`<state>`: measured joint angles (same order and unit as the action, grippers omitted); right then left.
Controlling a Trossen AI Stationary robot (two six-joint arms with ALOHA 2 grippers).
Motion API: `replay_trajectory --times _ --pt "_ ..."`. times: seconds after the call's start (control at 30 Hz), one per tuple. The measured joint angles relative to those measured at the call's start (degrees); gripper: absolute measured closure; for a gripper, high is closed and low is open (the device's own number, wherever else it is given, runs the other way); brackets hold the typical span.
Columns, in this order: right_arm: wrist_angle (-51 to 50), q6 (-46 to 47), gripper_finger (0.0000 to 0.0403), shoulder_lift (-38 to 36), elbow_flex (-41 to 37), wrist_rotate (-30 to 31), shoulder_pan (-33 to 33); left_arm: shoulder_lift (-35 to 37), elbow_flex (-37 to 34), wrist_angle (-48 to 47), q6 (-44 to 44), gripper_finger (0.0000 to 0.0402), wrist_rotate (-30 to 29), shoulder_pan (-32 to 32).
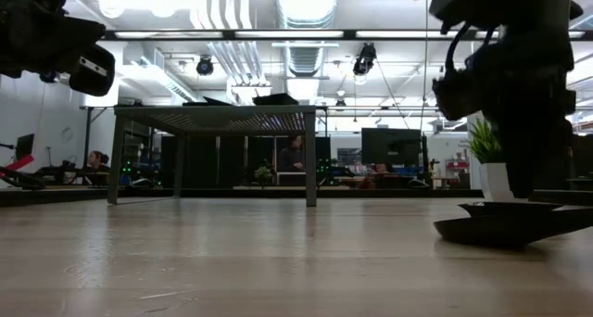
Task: Pick & Place Mini shaped plates
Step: Stack the black square plate on top of the black square plate on the shelf
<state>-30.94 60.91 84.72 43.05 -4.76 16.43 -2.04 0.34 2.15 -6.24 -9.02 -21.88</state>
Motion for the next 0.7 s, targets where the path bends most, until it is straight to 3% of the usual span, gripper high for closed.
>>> replay_trajectory --times 0.43,0.7 --pt "0.1 1.7 0.0305 3.3 -0.1 0.3 0.0 0.0 0.0 0.0 0.0 0.0401 0.0 0.0" --pt "0.6 -0.3 0.0357 2.8 -0.1 0.4 0.0 0.0 0.0 0.0 0.0 0.0401 0.0 0.0"
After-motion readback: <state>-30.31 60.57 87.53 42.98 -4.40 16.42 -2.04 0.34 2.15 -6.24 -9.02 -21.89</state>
